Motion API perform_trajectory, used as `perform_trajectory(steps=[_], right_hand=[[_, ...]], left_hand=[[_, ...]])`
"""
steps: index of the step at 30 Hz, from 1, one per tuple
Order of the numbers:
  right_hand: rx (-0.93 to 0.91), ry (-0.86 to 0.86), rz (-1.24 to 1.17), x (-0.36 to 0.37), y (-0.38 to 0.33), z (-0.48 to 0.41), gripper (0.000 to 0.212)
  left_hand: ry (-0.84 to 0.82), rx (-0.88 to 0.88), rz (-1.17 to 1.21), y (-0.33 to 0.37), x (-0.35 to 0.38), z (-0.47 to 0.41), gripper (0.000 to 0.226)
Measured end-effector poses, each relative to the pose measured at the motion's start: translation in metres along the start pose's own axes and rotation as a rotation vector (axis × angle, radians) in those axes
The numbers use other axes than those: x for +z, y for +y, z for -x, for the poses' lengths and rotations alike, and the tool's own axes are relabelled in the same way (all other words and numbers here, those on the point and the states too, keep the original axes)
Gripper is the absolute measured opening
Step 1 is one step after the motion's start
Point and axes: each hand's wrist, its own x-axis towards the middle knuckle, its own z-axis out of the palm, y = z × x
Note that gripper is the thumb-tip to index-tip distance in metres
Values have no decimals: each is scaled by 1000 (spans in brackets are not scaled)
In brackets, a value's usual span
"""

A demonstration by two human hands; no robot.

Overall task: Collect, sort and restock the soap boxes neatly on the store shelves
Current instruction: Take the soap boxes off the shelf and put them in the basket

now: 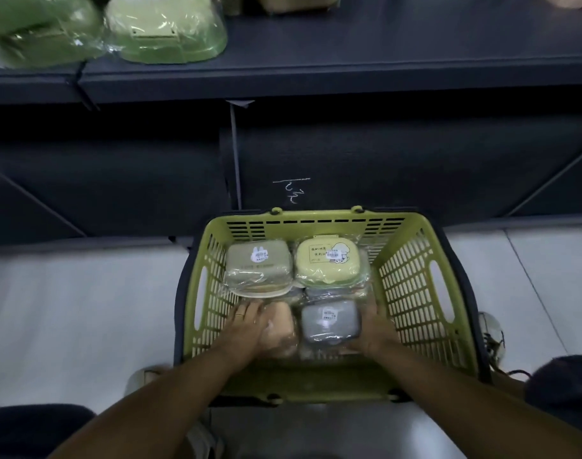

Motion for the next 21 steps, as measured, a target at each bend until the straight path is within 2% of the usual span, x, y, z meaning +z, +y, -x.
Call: perform_trajectory(steps=[1, 2, 3, 4, 5, 7, 8, 11, 13, 16, 21], right_hand=[[93, -58, -64, 0, 1, -2, 113], [143, -181, -139, -3, -1, -3, 94], [131, -231, -124, -1, -1, -8, 69], [147, -307, -175, -3, -5, -9, 54], [184, -357, -232, -1, -6, -12, 57], [215, -326, -252, 11, -4, -20, 90], [227, -324, -285, 15, -2, -22, 93], [192, -250, -286, 23, 4, -24, 64], [156, -190, -243, 21, 7, -22, 70], [93, -152, -166, 13, 5, -17, 72], [-8, -182, -40, -5, -2, -2, 53]], left_hand=[[-15, -1, 3, -1, 1, -2, 88], [-27, -8, 23, -2, 2, -5, 91], [-35, -19, 57, -3, 3, -7, 94], [-34, -30, 88, -4, 3, -9, 95], [-32, -33, 107, -4, 4, -10, 96], [-14, -27, 92, -4, 3, -11, 95], [-6, -17, 67, -3, 3, -10, 93], [-25, 31, -2, -2, 0, -8, 79], [-34, 68, -31, -3, 0, -6, 78], [-46, 81, -44, -3, -3, -3, 93], [-77, 86, -10, 11, -39, 6, 82]])
